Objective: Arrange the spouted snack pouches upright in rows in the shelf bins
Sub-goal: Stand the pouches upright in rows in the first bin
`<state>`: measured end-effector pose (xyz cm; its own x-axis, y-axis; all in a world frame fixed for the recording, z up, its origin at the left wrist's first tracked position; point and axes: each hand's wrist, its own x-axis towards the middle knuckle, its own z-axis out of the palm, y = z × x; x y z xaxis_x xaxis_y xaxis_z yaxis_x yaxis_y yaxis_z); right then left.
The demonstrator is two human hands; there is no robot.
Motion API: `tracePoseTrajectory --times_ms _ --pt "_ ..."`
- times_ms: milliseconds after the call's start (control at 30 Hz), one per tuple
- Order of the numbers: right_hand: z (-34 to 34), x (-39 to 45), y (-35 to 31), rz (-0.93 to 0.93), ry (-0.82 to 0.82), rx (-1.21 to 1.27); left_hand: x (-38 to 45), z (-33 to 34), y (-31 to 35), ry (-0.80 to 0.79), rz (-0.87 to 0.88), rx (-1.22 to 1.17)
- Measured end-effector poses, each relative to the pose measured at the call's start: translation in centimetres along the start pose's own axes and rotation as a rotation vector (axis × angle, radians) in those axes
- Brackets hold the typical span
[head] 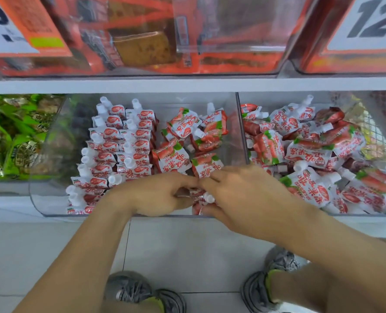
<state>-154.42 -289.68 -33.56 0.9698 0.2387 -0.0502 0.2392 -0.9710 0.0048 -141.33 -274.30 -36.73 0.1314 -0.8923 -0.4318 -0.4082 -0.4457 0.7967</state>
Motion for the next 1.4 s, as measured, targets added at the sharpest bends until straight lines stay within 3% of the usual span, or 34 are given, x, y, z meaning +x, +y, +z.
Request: tracePoseTrajectory --times_ms 67,100,200,233,267,333,433,633,733,933,1067,1133,1300,1400 --pt "-0.3 0.4 -0.2 -0.007 -0.063 0.004 -0.4 -0.8 -0.3 0.004 -0.025 -0.031" --pt "-0.3 0.5 -0.3 -0.023 -0.054 0.005 -0.5 -1.1 -0.4 0.098 -0.030 -0.031" --pt "-0.4 0.6 -0.1 -0.034 -0.058 -0.017 0.0 -1.7 0.0 0.576 0.022 0.079" --pt "-0.5 0.6 0.0 -0.021 -0.070 -0.032 0.5 -2.1 0.3 0.637 0.065 0.146" --pt "-0.6 0.6 0.0 -0.010 -0.066 -0.042 1.1 -2.4 0.7 0.616 0.116 0.218" --pt "-0.5 0.7 0.0 -0.008 -0.090 -0.054 2.7 -2.7 1.2 0.429 0.191 0.368" --pt "-0.3 0.6 0.0 -0.024 -0.107 -0.074 4.9 -2.5 0.7 0.206 0.198 0.523" --pt "-2.1 1.1 -0.3 0.012 -0.205 -0.051 6.5 -2.7 -1.0 0.286 0.240 0.865" --pt "-2.4 1.0 -0.3 -0.004 -0.181 -0.083 5.9 -3.7 -1.5 0.330 0.250 0.772" --pt "-1.2 1.0 0.7 -0.018 -0.109 -0.197 3.9 -4.7 -1.7 0.511 0.113 0.403" --pt "-0.1 0.6 0.9 -0.023 -0.105 -0.188 3.8 -3.6 -0.2 0.403 0.053 0.398" --pt "0.2 0.0 1.2 -0.026 -0.026 -0.141 3.9 -3.1 0.9 0.304 0.038 0.362" --pt "1.6 -3.5 1.9 0.238 0.515 0.370 4.9 -2.7 1.4 0.158 -0.027 0.481" --pt "2.5 -4.7 1.5 0.463 0.599 0.580 5.1 -2.8 1.8 0.080 -0.037 0.456"
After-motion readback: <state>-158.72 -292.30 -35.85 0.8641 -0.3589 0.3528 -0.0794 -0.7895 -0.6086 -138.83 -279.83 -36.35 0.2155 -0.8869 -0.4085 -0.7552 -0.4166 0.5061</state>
